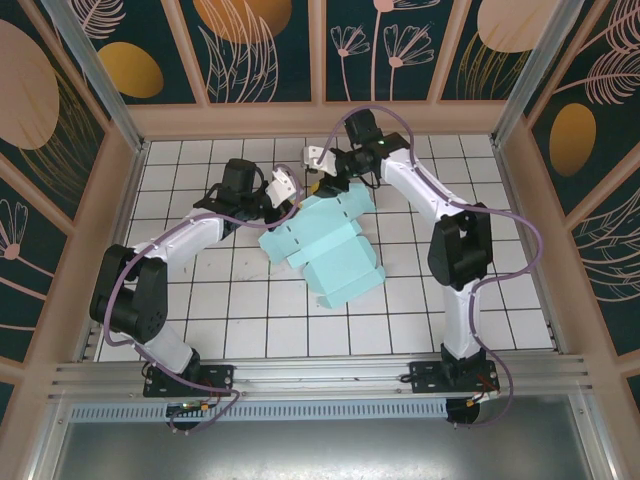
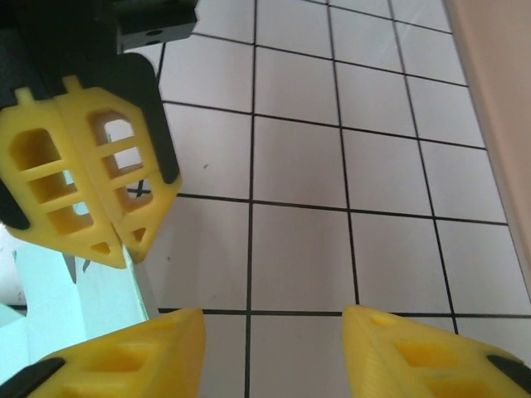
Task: Fold the paper box
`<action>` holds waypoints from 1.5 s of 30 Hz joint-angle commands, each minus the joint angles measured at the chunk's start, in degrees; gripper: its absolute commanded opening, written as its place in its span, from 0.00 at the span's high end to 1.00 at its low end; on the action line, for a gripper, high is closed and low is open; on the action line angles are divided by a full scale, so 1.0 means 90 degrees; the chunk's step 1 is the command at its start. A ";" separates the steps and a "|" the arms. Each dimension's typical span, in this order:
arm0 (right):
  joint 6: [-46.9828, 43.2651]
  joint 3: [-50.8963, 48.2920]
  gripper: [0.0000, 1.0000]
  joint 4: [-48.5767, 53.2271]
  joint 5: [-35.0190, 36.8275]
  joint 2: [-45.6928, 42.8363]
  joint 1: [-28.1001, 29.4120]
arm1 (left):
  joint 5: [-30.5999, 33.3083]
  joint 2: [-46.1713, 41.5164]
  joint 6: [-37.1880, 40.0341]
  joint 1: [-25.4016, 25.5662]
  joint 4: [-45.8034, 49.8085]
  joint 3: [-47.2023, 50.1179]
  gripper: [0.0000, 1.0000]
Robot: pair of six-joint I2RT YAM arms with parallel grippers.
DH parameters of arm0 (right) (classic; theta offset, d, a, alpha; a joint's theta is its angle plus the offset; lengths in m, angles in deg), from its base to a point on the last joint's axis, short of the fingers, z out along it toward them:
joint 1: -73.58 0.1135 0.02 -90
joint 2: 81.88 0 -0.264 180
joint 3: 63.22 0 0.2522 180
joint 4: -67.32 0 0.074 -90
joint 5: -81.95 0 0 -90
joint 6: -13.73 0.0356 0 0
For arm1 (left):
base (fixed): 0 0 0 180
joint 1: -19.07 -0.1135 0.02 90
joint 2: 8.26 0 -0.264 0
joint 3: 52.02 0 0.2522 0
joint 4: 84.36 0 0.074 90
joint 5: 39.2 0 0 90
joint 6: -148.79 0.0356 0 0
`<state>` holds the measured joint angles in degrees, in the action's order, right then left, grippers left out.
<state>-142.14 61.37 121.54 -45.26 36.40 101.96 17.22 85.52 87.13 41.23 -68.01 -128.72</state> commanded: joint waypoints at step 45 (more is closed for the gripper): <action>0.1436 -0.1436 1.00 -0.0918 -0.1233 -0.1126 -0.0692 | -0.0017 -0.0860 -0.1550 -0.0015 -0.1750 0.0567 0.01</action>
<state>-139.28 52.58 125.78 -52.10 32.51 97.66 17.04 82.59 80.62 41.25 -76.69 -125.46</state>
